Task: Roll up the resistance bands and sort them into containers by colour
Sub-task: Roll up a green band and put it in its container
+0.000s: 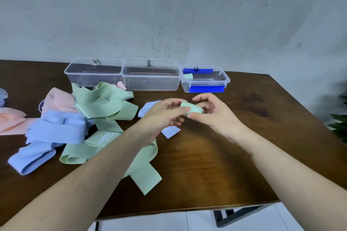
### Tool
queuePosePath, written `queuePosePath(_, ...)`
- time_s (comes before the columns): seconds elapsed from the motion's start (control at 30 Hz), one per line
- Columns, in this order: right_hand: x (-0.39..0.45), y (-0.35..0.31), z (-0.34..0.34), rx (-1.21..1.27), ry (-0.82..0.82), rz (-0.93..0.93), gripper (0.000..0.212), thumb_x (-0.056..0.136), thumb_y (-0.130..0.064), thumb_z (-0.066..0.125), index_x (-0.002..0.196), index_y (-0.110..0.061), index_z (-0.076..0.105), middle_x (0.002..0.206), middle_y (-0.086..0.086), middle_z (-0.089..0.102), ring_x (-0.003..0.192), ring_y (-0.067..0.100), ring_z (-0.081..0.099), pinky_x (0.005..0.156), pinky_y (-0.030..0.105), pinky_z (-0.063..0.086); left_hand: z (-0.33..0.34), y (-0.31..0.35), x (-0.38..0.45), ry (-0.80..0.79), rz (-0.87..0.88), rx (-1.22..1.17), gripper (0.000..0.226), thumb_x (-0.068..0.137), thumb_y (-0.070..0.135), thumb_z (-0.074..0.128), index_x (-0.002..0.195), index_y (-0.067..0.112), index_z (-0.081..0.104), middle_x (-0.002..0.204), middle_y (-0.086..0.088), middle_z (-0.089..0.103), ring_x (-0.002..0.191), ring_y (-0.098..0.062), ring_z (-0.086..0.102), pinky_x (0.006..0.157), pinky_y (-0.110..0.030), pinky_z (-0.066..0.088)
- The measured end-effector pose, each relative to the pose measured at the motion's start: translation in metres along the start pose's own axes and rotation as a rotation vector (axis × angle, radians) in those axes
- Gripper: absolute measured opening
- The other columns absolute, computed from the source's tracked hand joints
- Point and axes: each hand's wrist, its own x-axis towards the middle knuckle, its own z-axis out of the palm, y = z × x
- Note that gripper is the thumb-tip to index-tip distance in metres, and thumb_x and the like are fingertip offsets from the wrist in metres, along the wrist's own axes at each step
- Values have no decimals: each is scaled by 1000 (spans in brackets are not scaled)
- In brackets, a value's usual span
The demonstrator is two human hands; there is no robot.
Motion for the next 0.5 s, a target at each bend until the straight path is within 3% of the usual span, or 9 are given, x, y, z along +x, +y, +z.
queuePosePath(0.1, 19, -2, -7, 49, 18, -2, 41, 76, -28, 87, 110, -32, 64, 99, 1, 73, 85, 21, 65, 93, 44, 53, -3, 10, 18, 47, 2, 33, 33, 85, 28, 78, 115, 17, 69, 102, -3, 75, 82, -10, 68, 83, -25, 56)
queuePosePath(0.23, 47, -2, -28, 60, 10, -35, 37, 81, -17, 83, 112, -29, 68, 114, -3, 69, 92, 20, 70, 93, 38, 57, 2, 23, 49, 85, 15, 27, 34, 83, 30, 79, 113, 16, 71, 102, -1, 75, 88, -11, 69, 89, -27, 56)
queuePosePath(0.37, 76, -1, -60, 32, -55, -40, 38, 85, -10, 78, 117, -28, 68, 113, -3, 71, 92, 12, 71, 87, 19, 53, 10, 34, 87, 165, -4, 32, 31, 83, 32, 79, 109, 20, 71, 99, 4, 75, 88, -9, 68, 93, -31, 56)
queuePosePath(0.5, 116, 4, -93, 6, -69, -36, 36, 83, -9, 79, 111, -29, 70, 102, -7, 74, 94, 10, 71, 97, 32, 54, 24, 45, 126, 201, -13, 55, 38, 81, 32, 81, 113, 17, 69, 96, 3, 73, 82, -8, 66, 88, -30, 54)
